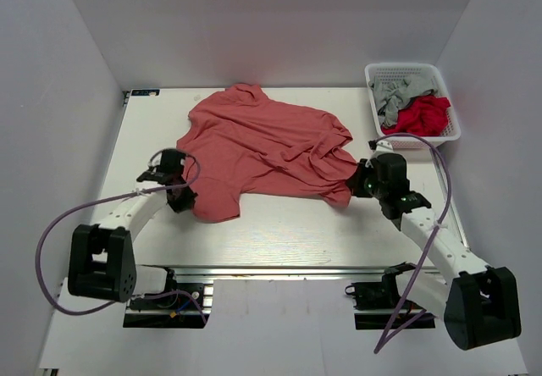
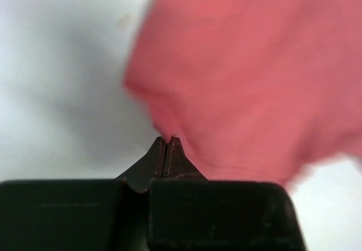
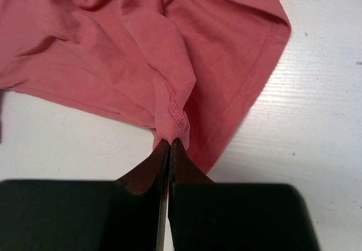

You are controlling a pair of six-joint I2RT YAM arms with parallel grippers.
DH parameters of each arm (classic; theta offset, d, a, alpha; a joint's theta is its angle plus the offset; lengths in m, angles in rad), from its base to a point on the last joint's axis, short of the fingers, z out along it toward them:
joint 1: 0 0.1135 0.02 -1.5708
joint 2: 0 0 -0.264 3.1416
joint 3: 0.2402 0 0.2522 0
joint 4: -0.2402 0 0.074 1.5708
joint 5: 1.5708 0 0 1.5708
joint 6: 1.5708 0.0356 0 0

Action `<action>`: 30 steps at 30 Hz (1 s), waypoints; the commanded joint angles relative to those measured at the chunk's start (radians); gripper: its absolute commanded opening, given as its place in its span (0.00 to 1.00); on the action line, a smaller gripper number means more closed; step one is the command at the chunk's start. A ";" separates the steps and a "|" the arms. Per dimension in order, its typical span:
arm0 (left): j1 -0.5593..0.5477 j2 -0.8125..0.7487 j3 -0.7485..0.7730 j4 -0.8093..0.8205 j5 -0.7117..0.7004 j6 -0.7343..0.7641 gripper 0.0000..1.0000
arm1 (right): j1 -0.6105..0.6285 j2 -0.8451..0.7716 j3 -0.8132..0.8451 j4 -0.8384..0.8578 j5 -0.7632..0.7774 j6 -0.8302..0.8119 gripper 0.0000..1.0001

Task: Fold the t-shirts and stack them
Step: Flatten out the tshirt

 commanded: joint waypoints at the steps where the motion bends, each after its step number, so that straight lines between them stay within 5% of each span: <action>1: -0.011 -0.152 0.128 0.071 0.005 0.067 0.00 | -0.001 -0.063 0.040 0.067 -0.048 0.006 0.00; 9: -0.001 -0.334 0.376 0.212 -0.105 0.167 0.00 | 0.000 -0.189 0.206 0.093 0.034 -0.040 0.00; 18: 0.008 -0.288 0.758 0.261 -0.320 0.320 0.00 | -0.001 -0.206 0.484 0.023 0.249 -0.207 0.00; 24: 0.008 -0.179 1.092 0.226 -0.325 0.448 0.00 | 0.002 -0.226 0.655 0.027 0.246 -0.351 0.00; 30: -0.001 -0.165 1.273 0.258 -0.220 0.570 0.00 | -0.001 -0.237 0.855 -0.069 0.180 -0.433 0.00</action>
